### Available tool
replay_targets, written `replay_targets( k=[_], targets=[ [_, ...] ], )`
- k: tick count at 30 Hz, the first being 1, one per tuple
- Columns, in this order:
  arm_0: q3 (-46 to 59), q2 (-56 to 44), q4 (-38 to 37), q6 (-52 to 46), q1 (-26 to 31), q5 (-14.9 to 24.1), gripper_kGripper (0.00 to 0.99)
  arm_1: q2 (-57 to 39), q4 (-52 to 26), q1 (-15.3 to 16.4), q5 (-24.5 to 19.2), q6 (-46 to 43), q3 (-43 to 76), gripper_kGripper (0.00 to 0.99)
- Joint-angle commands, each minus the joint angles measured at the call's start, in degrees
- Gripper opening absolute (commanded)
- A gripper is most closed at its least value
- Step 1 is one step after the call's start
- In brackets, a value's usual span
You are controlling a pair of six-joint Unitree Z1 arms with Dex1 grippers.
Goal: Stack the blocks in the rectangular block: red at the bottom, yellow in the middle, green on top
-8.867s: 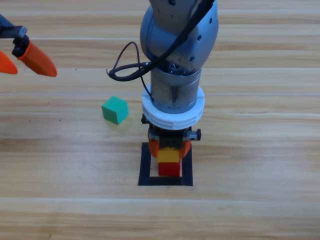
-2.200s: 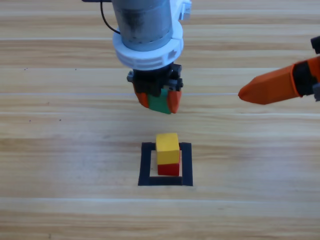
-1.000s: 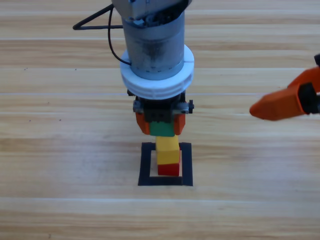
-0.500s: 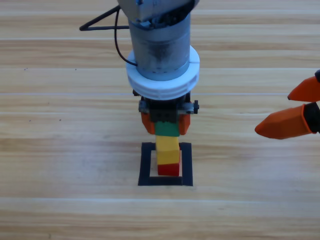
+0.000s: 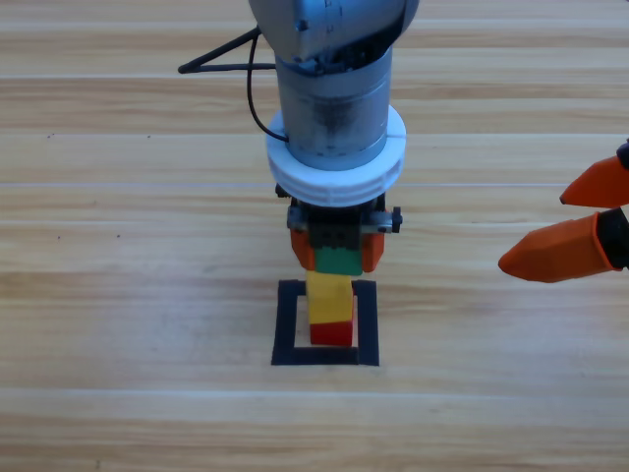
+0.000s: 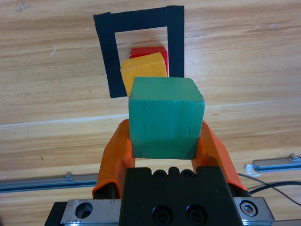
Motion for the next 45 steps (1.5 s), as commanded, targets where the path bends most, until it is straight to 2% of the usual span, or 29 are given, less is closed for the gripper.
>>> replay_targets(
  k=[1, 45],
  targets=[
    [-0.2, 3.0, 0.2, 0.9, -0.9, 0.7, 0.000, -0.6, 1.3, -0.9, 1.4, -0.8, 1.9, 0.989],
    [2.3, 3.8, -0.3, -1.7, 0.0, 0.8, 0.000, -1.1, 1.3, -0.9, 1.7, -1.0, 2.2, 0.989]
  ],
)
